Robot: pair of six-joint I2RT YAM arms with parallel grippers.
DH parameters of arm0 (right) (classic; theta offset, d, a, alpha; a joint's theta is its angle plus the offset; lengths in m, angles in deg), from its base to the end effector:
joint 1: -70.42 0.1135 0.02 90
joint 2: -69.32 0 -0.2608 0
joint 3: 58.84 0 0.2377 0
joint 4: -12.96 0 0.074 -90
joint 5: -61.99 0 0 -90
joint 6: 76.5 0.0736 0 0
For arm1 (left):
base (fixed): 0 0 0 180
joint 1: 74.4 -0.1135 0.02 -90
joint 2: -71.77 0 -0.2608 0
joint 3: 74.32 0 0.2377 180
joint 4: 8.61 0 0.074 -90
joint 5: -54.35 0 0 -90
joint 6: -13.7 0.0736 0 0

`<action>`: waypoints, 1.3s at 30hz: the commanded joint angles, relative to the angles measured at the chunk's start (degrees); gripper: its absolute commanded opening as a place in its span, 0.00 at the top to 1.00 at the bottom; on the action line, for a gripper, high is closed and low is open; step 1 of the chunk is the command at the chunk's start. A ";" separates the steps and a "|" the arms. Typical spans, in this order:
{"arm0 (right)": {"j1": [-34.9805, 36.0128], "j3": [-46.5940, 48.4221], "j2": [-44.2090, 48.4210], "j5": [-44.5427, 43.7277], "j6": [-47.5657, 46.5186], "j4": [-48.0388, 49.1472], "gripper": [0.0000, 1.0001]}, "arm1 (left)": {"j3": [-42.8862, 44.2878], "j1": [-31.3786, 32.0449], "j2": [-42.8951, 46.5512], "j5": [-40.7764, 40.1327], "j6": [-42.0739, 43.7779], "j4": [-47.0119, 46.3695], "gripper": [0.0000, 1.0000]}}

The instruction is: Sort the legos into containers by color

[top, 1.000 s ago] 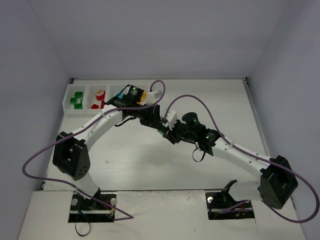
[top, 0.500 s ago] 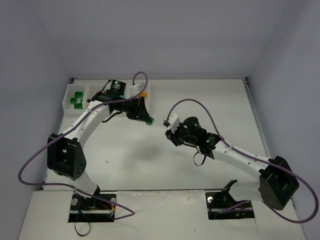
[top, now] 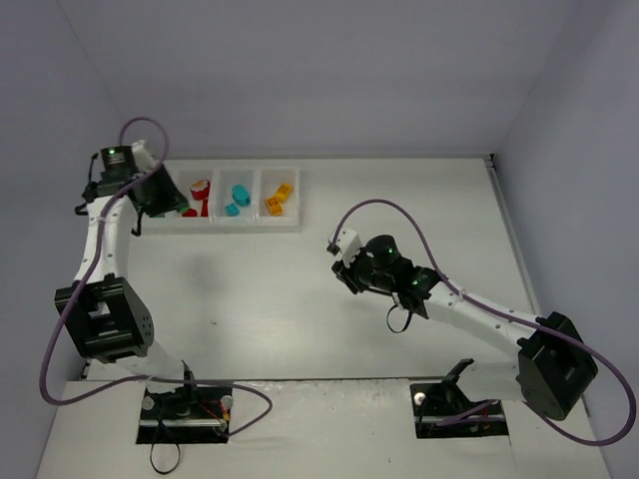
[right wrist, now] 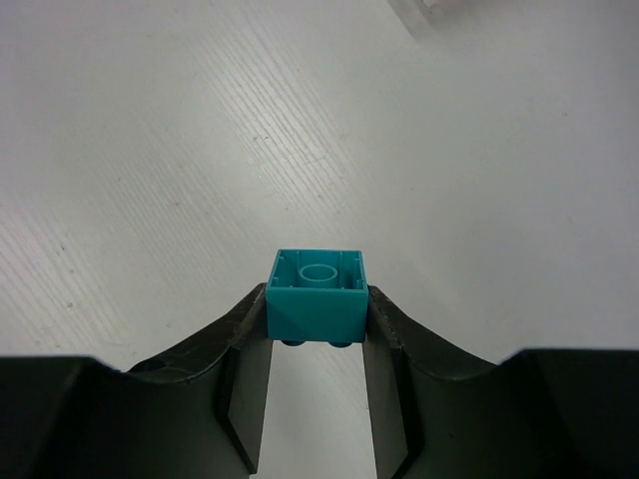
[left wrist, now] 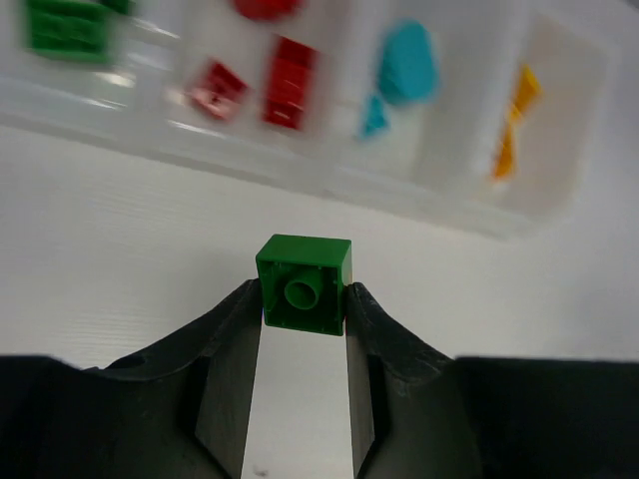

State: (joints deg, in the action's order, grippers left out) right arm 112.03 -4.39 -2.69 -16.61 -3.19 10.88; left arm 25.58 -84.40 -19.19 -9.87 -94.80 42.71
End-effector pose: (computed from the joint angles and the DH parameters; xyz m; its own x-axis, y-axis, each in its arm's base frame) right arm 0.2174 0.2126 0.2407 -0.0138 -0.3888 -0.9212 -0.8290 0.5195 -0.2068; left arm 0.3628 0.0315 0.3167 -0.6803 -0.4101 -0.6075 -0.0589 0.8567 -0.5124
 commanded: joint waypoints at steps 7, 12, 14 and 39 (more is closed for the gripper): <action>-0.30 2.35 2.93 2.22 1.13 2.23 1.00 | 21.05 -8.72 -15.90 -24.71 0.39 -5.95 0.95; -0.30 2.62 2.57 2.93 2.01 2.32 1.00 | 31.95 -9.42 -27.75 -23.24 0.48 -4.63 0.87; -0.30 2.62 2.57 2.58 2.27 2.32 1.00 | 35.83 -9.42 -30.32 -22.79 0.40 -3.66 0.86; -0.38 9.29 -0.33 5.65 -0.71 1.79 0.98 | 8.45 0.58 -7.32 18.76 -2.76 -11.73 0.32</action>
State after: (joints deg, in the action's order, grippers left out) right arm 112.03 1.29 -3.34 -12.89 -2.71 9.74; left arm 38.36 -88.99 -32.98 -5.02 -95.70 35.72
